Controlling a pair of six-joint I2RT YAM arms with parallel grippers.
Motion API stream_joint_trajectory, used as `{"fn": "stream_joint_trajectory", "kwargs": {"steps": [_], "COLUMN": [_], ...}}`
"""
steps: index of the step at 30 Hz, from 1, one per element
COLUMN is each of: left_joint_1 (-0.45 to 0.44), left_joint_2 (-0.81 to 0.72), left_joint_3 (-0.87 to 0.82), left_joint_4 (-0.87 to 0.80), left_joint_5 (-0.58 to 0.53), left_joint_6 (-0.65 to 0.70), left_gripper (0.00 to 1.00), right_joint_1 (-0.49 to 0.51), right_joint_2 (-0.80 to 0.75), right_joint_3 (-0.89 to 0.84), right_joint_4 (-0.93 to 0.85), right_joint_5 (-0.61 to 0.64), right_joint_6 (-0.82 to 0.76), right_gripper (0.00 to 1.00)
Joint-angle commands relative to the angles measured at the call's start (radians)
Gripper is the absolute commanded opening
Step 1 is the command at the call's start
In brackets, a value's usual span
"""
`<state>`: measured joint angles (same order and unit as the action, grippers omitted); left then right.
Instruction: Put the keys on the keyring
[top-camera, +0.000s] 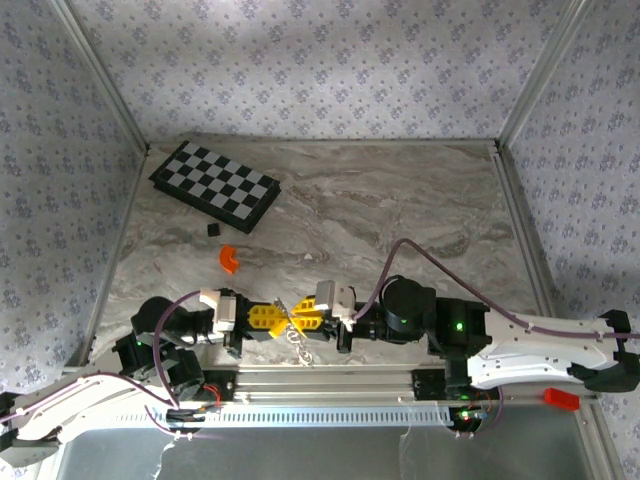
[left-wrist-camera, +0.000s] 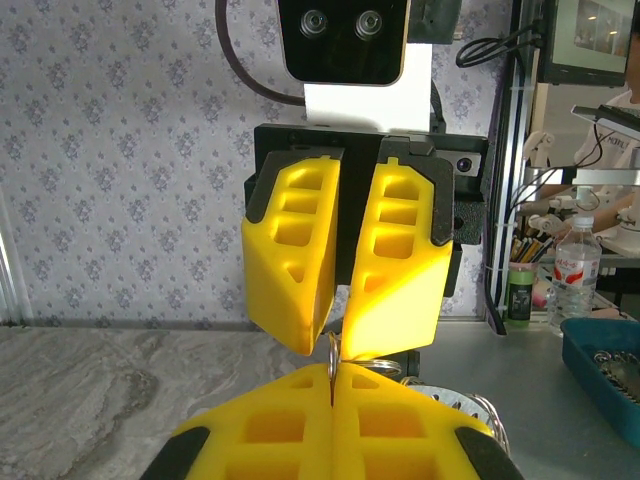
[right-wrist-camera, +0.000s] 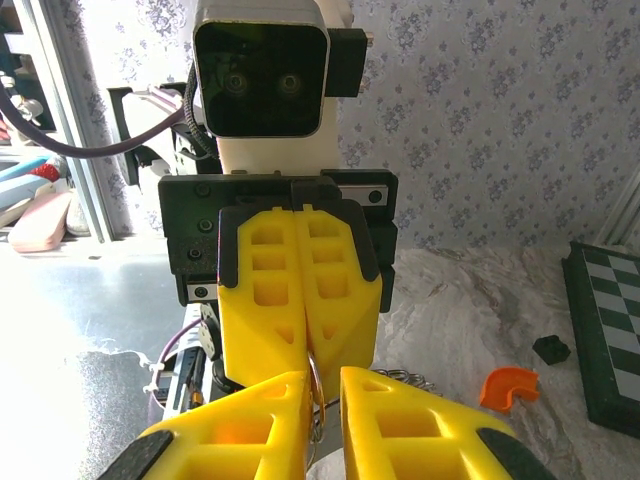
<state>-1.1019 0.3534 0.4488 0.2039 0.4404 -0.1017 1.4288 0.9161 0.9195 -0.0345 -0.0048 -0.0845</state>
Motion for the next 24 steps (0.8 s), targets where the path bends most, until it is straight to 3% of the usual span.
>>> {"fn": "stream_joint_trajectory", "kwargs": {"steps": [1, 13, 24], "left_joint_1": [-0.006, -0.006, -0.005], "left_joint_2": [-0.01, -0.01, 0.008], "left_joint_3": [0.056, 0.062, 0.07], "left_joint_4": [0.035, 0.024, 0.018], "left_joint_5": [-0.001, -0.011, 0.001], "left_joint_6": [0.014, 0.022, 0.02], "left_gripper": [0.0, 0.0, 0.0], "right_joint_1": [-0.01, -0.015, -0.029], "right_joint_2": [-0.004, -0.001, 0.015], "right_joint_3": [-0.007, 0.013, 0.025], "right_joint_4": [-0.026, -0.098, -0.113], "right_joint_5": [0.005, -0.034, -0.037], "right_joint_6": [0.023, 0.016, 0.009], "right_gripper": [0.17, 0.17, 0.11]}}
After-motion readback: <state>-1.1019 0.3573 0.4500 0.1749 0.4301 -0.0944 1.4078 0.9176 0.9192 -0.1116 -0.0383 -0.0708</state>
